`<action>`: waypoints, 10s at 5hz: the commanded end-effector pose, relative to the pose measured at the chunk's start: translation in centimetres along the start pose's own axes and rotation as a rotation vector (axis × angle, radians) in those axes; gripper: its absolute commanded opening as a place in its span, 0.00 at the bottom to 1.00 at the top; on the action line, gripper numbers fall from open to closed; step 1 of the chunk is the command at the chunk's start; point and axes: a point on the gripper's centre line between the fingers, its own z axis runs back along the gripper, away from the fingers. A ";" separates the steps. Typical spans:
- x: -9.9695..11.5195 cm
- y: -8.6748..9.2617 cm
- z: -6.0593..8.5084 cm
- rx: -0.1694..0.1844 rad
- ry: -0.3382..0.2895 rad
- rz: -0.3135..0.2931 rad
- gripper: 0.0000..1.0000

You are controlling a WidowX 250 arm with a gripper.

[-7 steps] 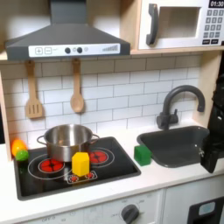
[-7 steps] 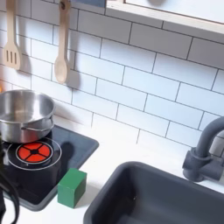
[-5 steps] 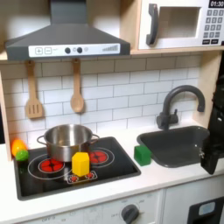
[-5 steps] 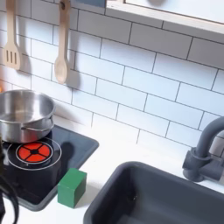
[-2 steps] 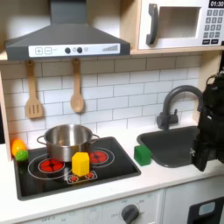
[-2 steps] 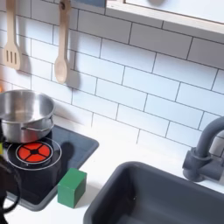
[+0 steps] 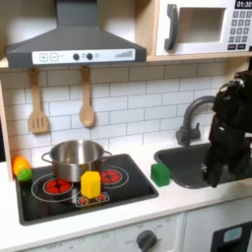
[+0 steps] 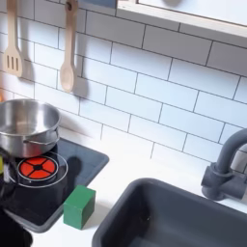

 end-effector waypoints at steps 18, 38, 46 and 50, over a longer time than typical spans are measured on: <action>9.6 4.3 -2.3 -0.106 -0.061 0.145 1.00; 27.2 8.7 -8.9 -0.049 -0.171 0.160 1.00; 26.3 9.4 -11.7 -0.025 -0.109 0.144 1.00; 27.4 9.5 -9.5 -0.187 -0.120 0.213 1.00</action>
